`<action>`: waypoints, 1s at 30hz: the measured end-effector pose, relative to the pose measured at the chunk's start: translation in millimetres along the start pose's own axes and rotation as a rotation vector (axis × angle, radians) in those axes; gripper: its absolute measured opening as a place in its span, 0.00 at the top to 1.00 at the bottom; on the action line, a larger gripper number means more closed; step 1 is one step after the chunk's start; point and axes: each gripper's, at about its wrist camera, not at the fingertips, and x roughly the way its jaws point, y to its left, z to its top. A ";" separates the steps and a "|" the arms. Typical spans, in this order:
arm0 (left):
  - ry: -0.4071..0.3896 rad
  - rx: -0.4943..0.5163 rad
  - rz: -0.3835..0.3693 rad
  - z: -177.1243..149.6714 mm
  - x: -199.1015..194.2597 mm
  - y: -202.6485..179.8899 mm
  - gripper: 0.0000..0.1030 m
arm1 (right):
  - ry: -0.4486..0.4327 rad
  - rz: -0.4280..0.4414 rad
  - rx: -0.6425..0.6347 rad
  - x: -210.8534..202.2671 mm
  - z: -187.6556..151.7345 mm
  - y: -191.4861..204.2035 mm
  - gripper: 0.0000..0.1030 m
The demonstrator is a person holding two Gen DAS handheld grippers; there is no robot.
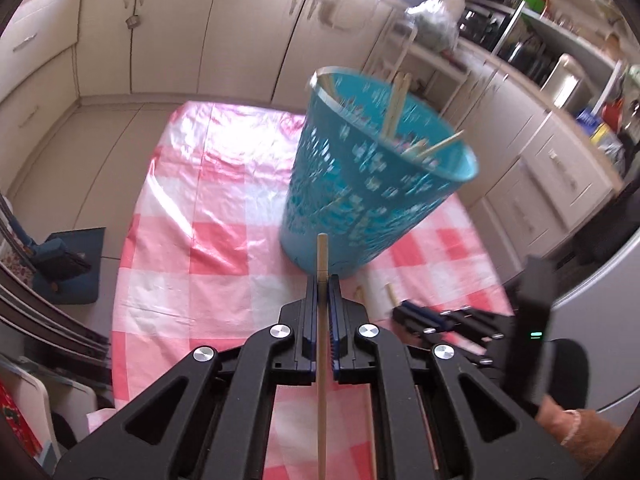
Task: Organize utensils
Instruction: 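Grasp a chopstick with the left tool and lift it, then carry the chopstick over the teal basket and release it with the left tool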
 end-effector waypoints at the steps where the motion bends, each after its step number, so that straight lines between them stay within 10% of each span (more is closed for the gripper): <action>1: -0.024 0.002 -0.021 1.5 -9.6 -2.4 0.95 | 0.000 0.000 0.000 0.3 0.8 -0.3 0.91; 19: -0.360 0.167 -0.134 83.3 -136.6 -84.6 0.95 | 0.001 0.009 0.009 -0.5 1.8 -2.2 0.91; 30: -0.534 0.233 0.035 136.0 -120.7 -102.1 0.95 | 0.001 0.011 0.010 -0.8 2.2 -2.9 0.91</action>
